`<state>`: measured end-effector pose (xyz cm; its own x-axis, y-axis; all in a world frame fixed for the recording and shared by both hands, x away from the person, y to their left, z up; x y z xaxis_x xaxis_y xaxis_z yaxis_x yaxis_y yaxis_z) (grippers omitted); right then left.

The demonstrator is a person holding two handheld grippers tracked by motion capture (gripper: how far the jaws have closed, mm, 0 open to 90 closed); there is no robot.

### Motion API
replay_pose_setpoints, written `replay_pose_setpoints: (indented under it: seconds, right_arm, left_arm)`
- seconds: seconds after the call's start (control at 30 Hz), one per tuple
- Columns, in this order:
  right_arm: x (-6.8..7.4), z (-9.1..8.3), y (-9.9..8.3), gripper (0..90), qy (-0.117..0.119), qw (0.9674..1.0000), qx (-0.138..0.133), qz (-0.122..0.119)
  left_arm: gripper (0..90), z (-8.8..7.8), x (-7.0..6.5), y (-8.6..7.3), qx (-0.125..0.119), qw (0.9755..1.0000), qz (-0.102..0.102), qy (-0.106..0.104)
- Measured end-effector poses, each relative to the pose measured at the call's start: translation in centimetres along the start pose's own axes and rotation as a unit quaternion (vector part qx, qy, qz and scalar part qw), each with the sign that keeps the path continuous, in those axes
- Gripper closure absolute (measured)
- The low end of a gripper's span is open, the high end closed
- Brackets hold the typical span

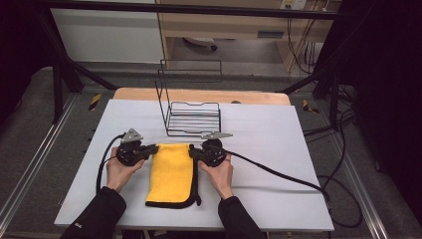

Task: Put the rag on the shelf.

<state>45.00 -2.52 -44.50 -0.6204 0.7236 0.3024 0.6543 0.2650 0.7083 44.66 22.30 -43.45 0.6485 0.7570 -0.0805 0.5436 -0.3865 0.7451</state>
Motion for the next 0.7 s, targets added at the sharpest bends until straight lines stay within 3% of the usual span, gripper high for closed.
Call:
replay_pose_setpoints:
  seconds: [0.7]
  right_arm:
    - [2.2, -2.4, 0.7, 78.3, -0.003, 0.9985, -0.041, -0.036]
  left_arm:
    - [84.3, -2.9, -1.0, 0.5, -0.044, 0.9990, 0.003, 0.002]
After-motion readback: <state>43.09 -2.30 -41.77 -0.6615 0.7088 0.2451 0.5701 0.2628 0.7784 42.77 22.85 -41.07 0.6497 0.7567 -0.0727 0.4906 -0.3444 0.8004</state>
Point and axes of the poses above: each handheld gripper's, and its own axes: z roughly forward along the jaws, y roughly out of its top, x roughly to its left, the point moved 3 cm from there along z, roughly forward along the jaws, and after that the axes turned 6 degrees about x, right-handed, at the moved point
